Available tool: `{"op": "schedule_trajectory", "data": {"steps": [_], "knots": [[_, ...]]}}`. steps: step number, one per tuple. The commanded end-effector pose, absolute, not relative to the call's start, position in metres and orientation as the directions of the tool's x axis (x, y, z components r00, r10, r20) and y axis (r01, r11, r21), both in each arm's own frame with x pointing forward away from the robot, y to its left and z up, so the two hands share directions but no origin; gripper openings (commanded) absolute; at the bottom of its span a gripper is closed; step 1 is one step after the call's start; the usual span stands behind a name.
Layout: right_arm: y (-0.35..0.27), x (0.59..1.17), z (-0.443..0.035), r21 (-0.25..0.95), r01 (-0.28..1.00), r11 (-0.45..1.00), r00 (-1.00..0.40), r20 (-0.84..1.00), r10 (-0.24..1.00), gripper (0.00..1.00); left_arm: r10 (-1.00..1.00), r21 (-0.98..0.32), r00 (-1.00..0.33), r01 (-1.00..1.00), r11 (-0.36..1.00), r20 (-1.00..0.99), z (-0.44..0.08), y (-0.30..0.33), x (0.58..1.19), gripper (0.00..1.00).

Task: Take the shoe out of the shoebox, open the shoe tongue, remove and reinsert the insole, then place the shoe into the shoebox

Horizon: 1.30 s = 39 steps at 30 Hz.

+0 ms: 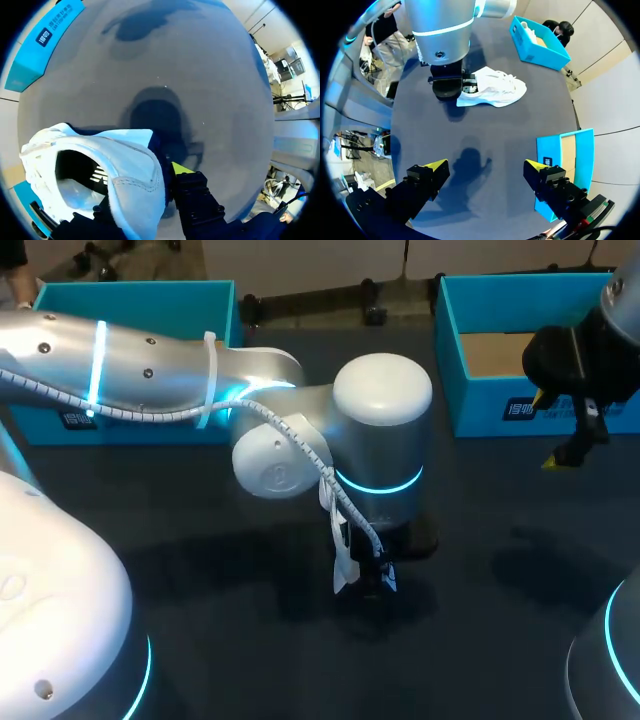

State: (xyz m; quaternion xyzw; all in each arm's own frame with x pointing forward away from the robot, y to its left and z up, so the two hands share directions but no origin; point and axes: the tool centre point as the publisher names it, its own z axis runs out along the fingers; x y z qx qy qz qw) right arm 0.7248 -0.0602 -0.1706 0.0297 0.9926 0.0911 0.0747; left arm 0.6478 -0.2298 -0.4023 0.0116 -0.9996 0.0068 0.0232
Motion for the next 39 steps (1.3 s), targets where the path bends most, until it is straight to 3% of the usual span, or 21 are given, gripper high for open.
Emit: {"op": "schedule_trajectory", "data": {"steps": [1, 19, 39], "knots": [[-0.059, 0.726, -0.172, 0.182, 0.047, 0.982, -0.987, -0.141, 0.073, 1.00, -0.019, 0.003, -0.999, -0.019, 1.000, 0.047, -0.389, -0.223, 0.651, 0.00], [-0.059, 0.726, -0.172, 0.182, 0.047, 0.982, -0.987, -0.141, 0.073, 1.00, -0.078, 0.090, -0.997, -0.077, 0.993, 0.003, -0.285, -0.207, 0.667, 0.00], [-0.059, 0.726, -0.172, 0.182, 0.047, 0.982, -0.987, -0.141, 0.073, 1.00, -0.037, -0.002, -0.998, -0.038, 0.999, 0.052, -0.186, -0.198, 0.667, 0.00]]}}
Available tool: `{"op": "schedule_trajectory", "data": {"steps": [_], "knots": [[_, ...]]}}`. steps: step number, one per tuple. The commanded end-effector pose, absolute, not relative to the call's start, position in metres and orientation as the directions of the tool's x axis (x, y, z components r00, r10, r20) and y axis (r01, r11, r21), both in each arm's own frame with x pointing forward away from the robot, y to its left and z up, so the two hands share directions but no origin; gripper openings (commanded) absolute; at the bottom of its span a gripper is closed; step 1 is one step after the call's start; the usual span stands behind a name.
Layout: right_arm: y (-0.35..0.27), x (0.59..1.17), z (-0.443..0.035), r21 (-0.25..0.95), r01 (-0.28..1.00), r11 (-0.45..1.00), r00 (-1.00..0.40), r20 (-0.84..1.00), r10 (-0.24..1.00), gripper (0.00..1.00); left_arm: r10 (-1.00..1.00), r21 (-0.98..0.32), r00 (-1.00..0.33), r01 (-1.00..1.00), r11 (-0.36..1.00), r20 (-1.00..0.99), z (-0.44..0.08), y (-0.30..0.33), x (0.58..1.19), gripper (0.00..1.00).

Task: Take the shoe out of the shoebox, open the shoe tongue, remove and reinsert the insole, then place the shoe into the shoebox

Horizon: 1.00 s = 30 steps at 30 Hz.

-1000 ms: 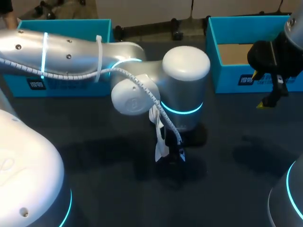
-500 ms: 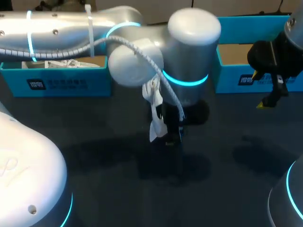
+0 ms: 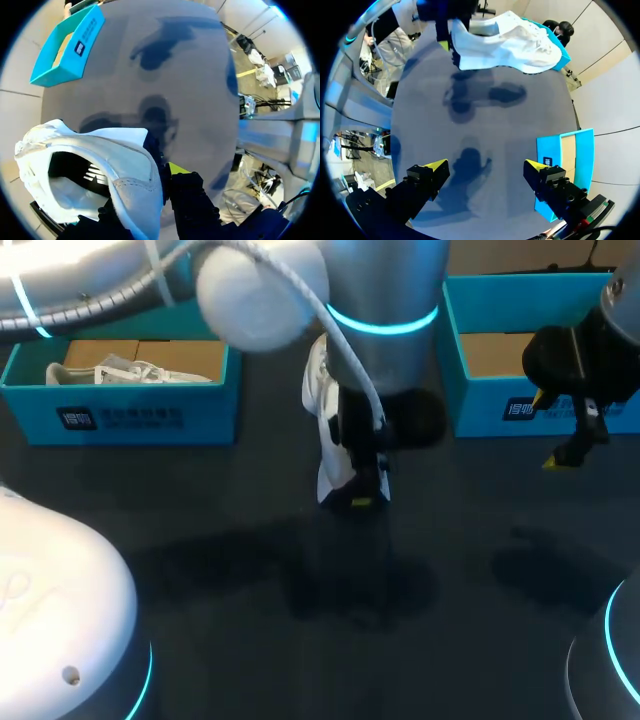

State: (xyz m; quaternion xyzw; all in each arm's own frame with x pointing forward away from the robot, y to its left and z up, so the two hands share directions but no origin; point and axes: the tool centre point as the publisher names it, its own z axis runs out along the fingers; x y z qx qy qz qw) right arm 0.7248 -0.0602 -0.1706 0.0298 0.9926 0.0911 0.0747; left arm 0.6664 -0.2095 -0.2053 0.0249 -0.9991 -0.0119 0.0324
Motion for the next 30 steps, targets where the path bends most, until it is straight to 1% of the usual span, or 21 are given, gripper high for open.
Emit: {"op": "schedule_trajectory", "data": {"steps": [1, 7, 13, 23, 30], "knots": [[-0.059, 0.726, -0.172, 0.182, 0.047, 0.982, -0.987, -0.141, 0.073, 1.00, -0.037, -0.005, -0.998, -0.037, 0.999, 0.051, -0.184, -0.196, 0.666, 0.00], [-0.059, 0.726, -0.172, 0.182, 0.047, 0.982, -0.987, -0.141, 0.073, 1.00, 0.014, -0.006, -0.999, 0.014, 1.000, 0.038, -0.177, -0.183, 0.666, 0.00], [-0.059, 0.726, -0.172, 0.182, 0.047, 0.982, -0.987, -0.141, 0.073, 1.00, 0.020, -0.007, -0.999, 0.019, 1.000, 0.045, -0.176, -0.161, 0.679, 0.00], [-0.059, 0.726, -0.172, 0.182, 0.047, 0.982, -0.987, -0.141, 0.073, 1.00, 0.036, 0.023, -0.998, 0.037, 0.999, 0.060, -0.175, -0.110, 0.719, 0.00], [-0.059, 0.726, -0.172, 0.182, 0.047, 0.982, -0.987, -0.141, 0.073, 1.00, 0.044, 0.022, -0.997, 0.045, 0.999, 0.067, -0.172, -0.060, 0.755, 0.00]]}}
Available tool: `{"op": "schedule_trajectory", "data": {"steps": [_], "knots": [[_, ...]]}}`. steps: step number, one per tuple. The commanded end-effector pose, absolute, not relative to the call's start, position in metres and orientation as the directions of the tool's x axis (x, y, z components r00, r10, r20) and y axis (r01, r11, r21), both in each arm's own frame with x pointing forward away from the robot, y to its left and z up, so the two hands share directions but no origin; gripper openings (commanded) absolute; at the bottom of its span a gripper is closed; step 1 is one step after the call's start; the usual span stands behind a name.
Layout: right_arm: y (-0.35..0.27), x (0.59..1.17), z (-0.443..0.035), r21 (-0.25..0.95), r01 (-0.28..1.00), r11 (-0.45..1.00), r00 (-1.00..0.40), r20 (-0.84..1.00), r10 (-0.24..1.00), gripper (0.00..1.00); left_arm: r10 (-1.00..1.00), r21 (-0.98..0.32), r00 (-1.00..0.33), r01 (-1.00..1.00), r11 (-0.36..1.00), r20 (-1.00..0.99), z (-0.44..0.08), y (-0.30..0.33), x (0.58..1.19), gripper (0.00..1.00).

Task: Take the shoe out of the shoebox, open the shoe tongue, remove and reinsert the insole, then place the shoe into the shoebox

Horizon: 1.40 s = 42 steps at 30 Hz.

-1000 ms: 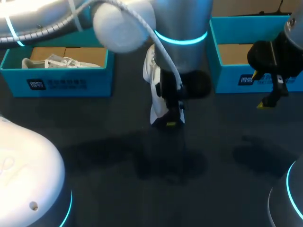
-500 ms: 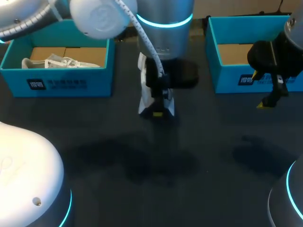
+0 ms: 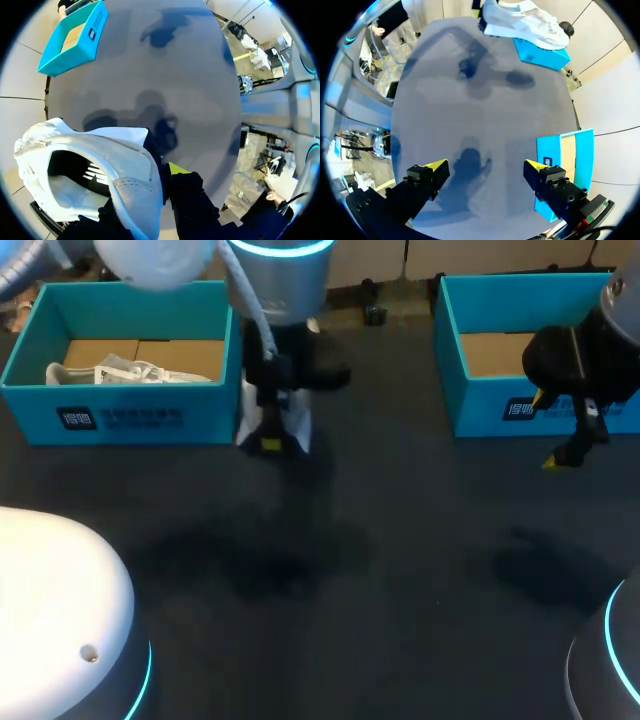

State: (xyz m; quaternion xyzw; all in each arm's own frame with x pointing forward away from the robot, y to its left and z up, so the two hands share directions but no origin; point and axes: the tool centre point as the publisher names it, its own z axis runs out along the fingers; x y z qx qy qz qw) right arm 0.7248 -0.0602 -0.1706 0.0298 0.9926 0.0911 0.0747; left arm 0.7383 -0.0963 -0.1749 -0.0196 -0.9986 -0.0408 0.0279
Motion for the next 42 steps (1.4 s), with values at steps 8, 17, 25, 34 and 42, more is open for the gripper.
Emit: {"op": "schedule_trajectory", "data": {"steps": [8, 17, 25, 34, 42], "knots": [[-0.059, 0.726, -0.172, 0.182, 0.047, 0.982, -0.987, -0.141, 0.073, 1.00, 0.055, 0.015, -0.997, 0.056, 0.998, 0.050, -0.175, -0.001, 0.798, 0.00], [-0.059, 0.726, -0.172, 0.182, 0.047, 0.982, -0.987, -0.141, 0.073, 1.00, -0.068, 0.030, -0.997, -0.067, 0.997, 0.039, -0.180, 0.075, 0.855, 0.00], [-0.059, 0.726, -0.172, 0.182, 0.047, 0.982, -0.987, -0.141, 0.073, 1.00, -0.142, 0.039, -0.989, -0.140, 0.989, 0.036, -0.181, 0.126, 0.886, 0.00], [-0.059, 0.726, -0.172, 0.182, 0.047, 0.982, -0.987, -0.141, 0.073, 1.00, -0.087, 0.073, -0.995, -0.083, 0.994, 0.052, -0.188, 0.177, 0.914, 0.00], [-0.059, 0.726, -0.172, 0.182, 0.047, 0.982, -0.987, -0.141, 0.073, 1.00, -0.073, 0.098, -0.997, -0.069, 0.993, 0.034, -0.193, 0.215, 0.945, 0.00]]}}
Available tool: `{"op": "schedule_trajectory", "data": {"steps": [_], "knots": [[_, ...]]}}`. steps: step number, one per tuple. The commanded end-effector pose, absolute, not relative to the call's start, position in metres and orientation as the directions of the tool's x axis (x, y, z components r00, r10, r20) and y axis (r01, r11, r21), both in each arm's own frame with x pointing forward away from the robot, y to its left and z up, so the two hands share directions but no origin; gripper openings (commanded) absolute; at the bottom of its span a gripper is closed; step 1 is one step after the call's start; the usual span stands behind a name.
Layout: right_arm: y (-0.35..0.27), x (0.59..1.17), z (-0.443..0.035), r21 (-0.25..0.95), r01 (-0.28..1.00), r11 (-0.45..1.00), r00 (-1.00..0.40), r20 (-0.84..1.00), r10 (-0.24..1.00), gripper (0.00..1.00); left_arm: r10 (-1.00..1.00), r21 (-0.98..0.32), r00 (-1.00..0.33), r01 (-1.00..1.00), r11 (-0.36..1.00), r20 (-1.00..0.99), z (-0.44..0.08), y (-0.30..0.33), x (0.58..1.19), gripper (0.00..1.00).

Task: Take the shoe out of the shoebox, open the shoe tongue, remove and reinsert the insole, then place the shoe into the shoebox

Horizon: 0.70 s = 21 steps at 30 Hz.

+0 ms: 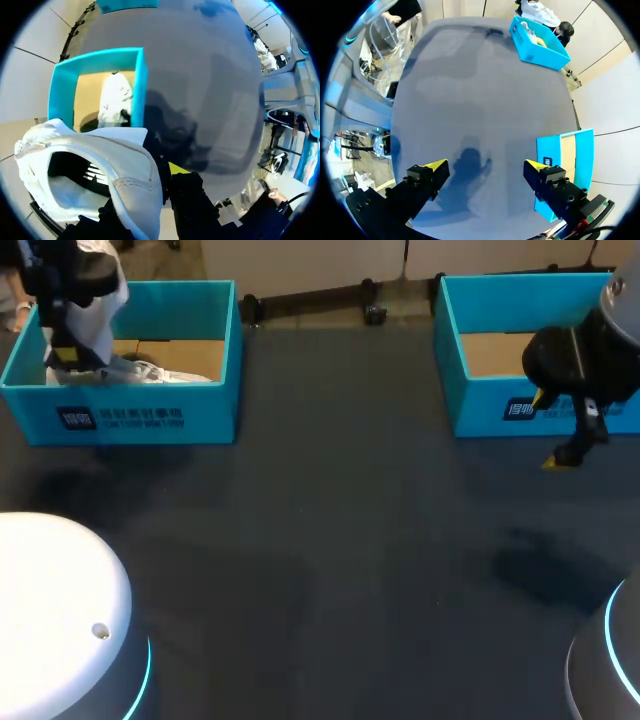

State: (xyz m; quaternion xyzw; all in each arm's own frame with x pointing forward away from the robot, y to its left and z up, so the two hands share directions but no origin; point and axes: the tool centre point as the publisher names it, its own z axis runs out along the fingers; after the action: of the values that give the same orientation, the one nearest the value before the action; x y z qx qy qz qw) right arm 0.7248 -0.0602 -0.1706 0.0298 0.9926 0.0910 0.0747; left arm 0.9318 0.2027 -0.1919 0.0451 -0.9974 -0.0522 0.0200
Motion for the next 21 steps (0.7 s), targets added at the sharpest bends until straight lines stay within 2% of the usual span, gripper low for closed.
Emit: {"op": "schedule_trajectory", "data": {"steps": [1, 15, 21], "knots": [[-0.059, 0.726, -0.172, 0.182, 0.047, 0.982, -0.987, -0.141, 0.073, 1.00, -0.067, 0.105, -0.997, -0.065, 0.992, 0.024, -0.193, 0.220, 0.951, 0.00], [-0.059, 0.726, -0.172, 0.182, 0.047, 0.982, -0.987, -0.141, 0.073, 1.00, 0.034, 0.147, -0.999, 0.037, 0.988, 0.019, -0.211, 0.252, 1.016, 0.00], [-0.059, 0.726, -0.172, 0.182, 0.047, 0.982, -0.987, -0.141, 0.073, 1.00, 0.004, 0.159, -1.000, 0.007, 0.987, 0.021, -0.221, 0.260, 1.050, 0.00]]}}
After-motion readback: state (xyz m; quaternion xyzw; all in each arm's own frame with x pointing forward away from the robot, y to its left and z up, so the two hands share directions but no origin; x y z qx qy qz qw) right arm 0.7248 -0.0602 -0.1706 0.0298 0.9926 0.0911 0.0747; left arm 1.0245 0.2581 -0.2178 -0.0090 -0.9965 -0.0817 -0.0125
